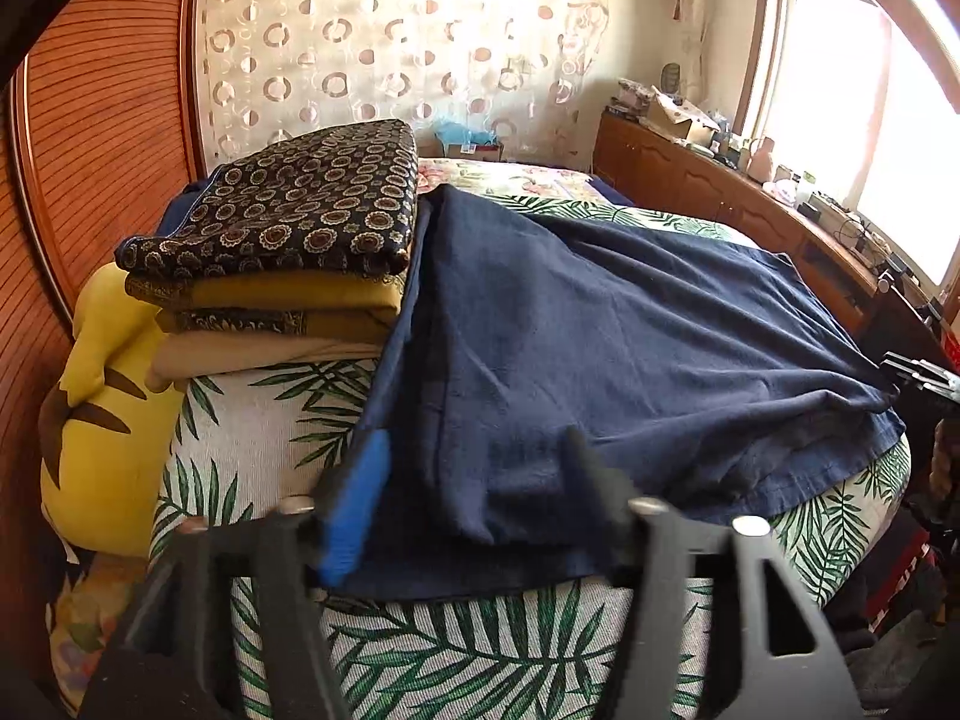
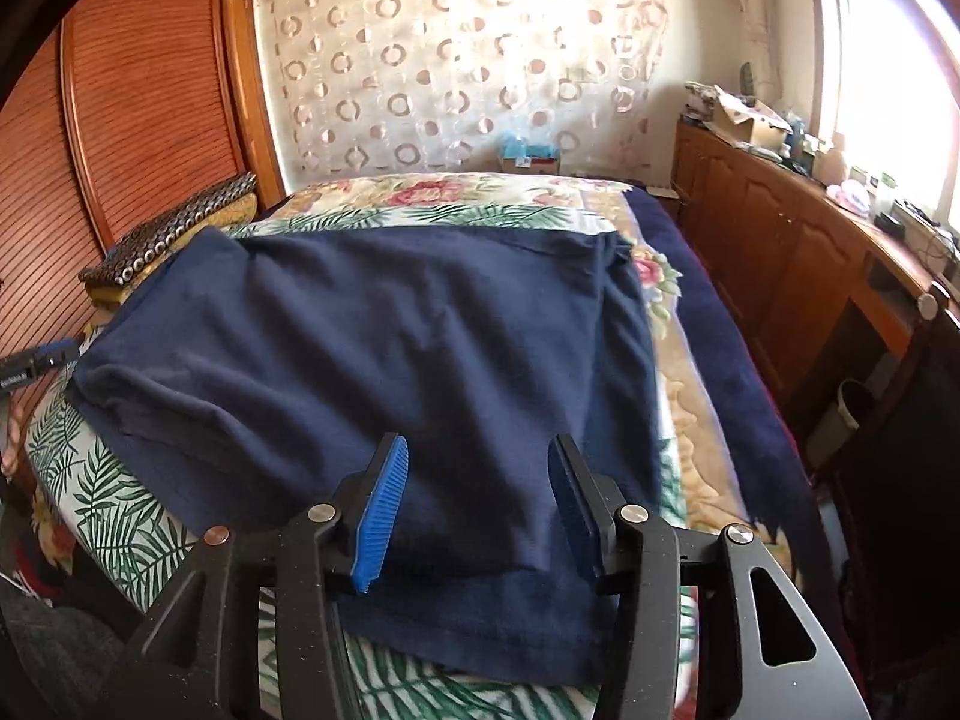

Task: Fold small clothes
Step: 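Fold the held shirt edge over with both grippers, then open both grippers and release the shirt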

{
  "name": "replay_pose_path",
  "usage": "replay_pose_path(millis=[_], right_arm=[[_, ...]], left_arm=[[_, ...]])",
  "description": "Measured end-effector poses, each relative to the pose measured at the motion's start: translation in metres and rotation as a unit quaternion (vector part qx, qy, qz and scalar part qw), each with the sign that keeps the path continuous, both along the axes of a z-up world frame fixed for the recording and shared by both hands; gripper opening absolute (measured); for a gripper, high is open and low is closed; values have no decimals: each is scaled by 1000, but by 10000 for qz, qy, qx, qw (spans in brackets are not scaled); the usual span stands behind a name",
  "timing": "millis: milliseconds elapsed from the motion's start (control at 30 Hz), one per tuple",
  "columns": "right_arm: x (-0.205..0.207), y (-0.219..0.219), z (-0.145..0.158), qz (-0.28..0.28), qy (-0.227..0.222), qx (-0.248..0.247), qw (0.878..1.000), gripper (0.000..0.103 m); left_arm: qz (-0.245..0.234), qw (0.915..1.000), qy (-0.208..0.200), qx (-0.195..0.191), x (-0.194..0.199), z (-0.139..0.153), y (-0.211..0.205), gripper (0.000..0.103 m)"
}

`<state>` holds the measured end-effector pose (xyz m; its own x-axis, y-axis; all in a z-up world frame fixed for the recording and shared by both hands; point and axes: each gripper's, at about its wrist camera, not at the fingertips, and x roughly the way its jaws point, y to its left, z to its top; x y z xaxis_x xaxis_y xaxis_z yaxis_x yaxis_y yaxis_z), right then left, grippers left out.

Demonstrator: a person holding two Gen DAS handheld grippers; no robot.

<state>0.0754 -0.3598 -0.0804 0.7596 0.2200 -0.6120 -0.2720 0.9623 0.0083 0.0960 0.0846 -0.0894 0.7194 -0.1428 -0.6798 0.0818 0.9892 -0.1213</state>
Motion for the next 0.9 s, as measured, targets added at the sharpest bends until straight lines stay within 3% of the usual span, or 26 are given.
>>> replay_pose_path(millis=[367,567,900], right_arm=[[18,38,-35,143,158,-196,9996,51],[13,43,-42,52,-10,-252,9997,65],[3,39,-49,10,-130,-165,9998,66]], left_arm=[[341,9989,247,228,12,-16,8,76],[350,9982,391,276,17,-26,10,76],[338,9979,525,194,17,-36,10,76]])
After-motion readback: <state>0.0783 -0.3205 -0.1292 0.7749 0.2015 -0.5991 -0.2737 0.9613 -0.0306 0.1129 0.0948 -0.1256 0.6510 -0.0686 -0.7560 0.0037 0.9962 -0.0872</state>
